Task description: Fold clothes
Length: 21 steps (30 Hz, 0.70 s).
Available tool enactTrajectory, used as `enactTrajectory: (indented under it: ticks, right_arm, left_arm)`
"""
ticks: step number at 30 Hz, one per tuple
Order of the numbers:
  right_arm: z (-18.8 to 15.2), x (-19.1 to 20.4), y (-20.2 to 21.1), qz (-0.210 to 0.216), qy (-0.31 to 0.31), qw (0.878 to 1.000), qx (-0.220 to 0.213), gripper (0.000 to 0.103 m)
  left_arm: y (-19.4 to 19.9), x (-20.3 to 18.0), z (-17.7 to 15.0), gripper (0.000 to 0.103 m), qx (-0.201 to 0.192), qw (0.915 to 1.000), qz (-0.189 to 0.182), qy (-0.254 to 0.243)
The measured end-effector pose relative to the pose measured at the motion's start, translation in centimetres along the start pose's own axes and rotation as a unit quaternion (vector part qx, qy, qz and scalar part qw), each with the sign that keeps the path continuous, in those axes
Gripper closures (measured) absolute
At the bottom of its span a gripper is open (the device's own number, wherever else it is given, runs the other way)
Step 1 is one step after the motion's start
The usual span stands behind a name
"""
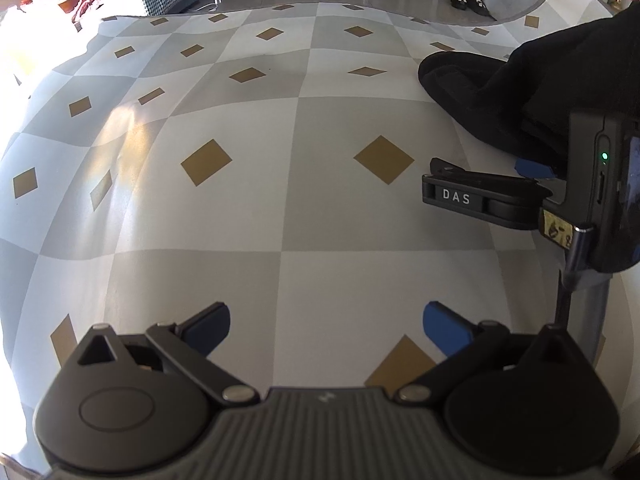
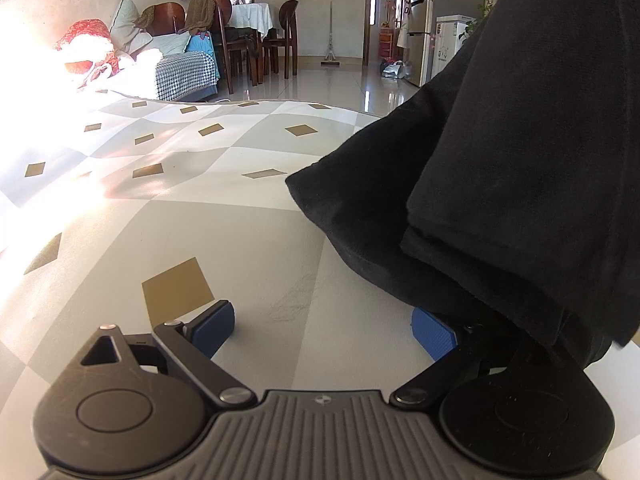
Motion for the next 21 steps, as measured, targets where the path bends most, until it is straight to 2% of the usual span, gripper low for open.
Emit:
enactTrajectory:
  ticks: [12, 21]
  right_arm:
    - [0.0, 0.0, 0.0, 0.0, 0.0, 1.0, 0.0, 0.007]
    - [0.0, 0.0, 0.0, 0.0, 0.0, 1.0, 0.0, 0.007]
  left_arm:
    - [-0.5, 0.0, 0.1, 0.0, -0.001, 1.0, 0.009, -0.001]
    - [-1.1, 0.1, 0.0, 0.0, 0.012, 0.9997, 0.019, -0.002]
Point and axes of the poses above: each gripper's, at about its wrist camera, not at the fingertips, and y roughly against the way its jaws point, x to its left, z to its top, the point moved 4 cm from there along -y, roughly the way its jaws point, and after that the axes turned 8 degrees about y, right-handed, at the moved point
